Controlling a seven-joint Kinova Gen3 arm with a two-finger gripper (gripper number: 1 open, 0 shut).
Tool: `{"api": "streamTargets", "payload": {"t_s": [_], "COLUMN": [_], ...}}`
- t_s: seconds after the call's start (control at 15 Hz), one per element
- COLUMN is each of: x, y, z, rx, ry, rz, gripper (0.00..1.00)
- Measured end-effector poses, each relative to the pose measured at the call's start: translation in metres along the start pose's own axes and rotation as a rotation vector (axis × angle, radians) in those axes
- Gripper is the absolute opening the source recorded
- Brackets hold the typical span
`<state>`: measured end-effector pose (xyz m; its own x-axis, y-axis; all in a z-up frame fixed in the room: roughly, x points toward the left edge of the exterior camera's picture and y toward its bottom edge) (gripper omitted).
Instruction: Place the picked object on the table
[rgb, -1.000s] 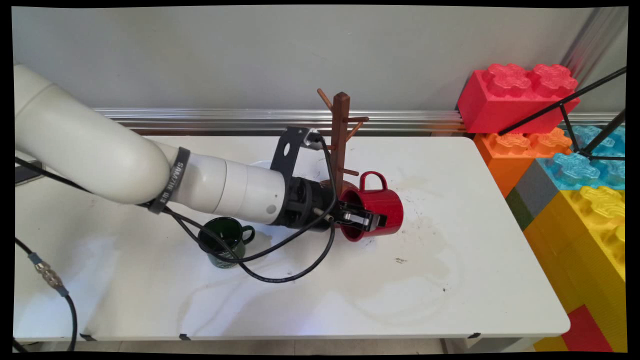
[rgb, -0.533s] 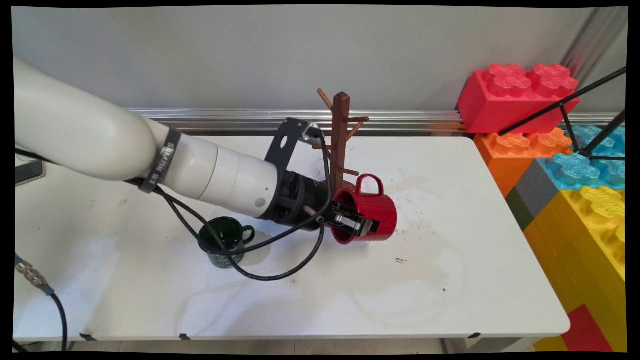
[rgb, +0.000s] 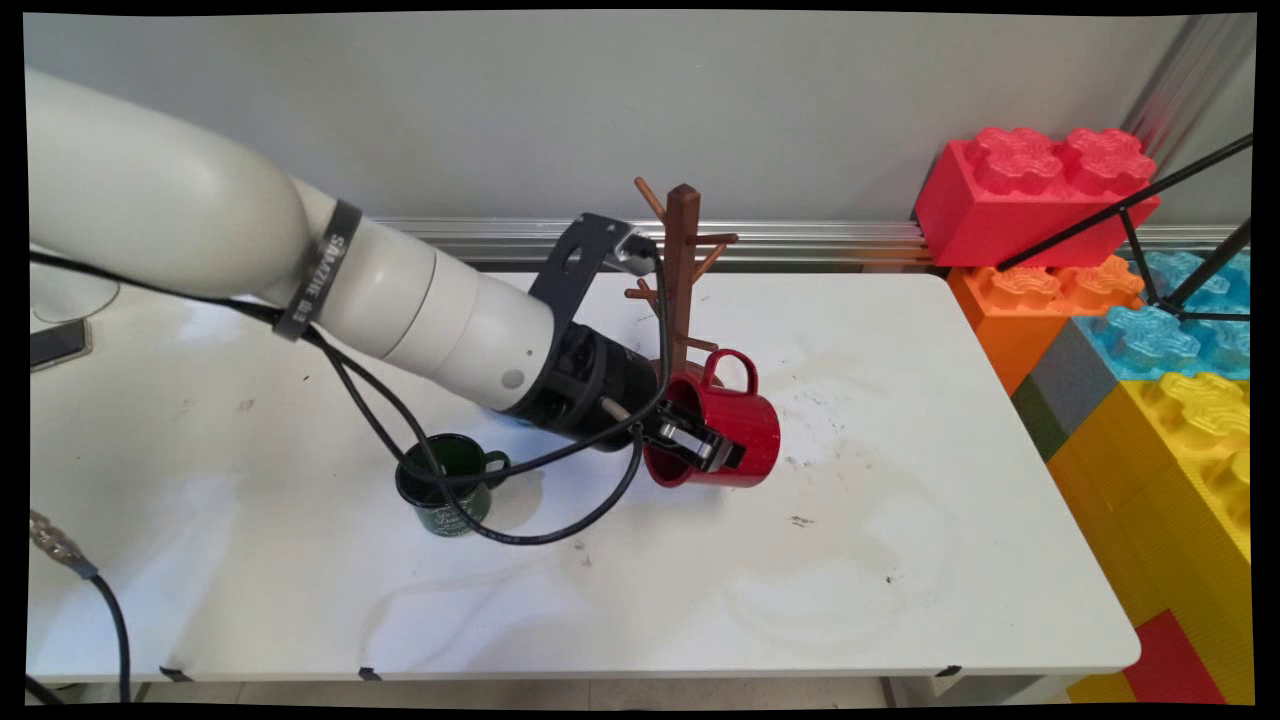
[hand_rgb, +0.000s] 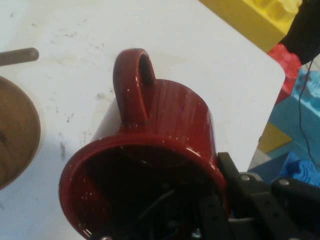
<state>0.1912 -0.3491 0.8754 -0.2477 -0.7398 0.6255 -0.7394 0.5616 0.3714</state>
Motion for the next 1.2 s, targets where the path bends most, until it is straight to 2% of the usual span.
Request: {"api": "streamTargets", "payload": {"t_s": [0.27,0.47,1.2], "x": [0.011,0.022,0.051], "y": [0.001,0.001,0.014], "z": [-0.005,-0.010,-0.024], "rx": [0.033,0.077,0.172], "ry": [-0.056,-0.122,-0.334], "rz": [0.015,0.044,0.140], "gripper": [0.00,0.00,0.00]}}
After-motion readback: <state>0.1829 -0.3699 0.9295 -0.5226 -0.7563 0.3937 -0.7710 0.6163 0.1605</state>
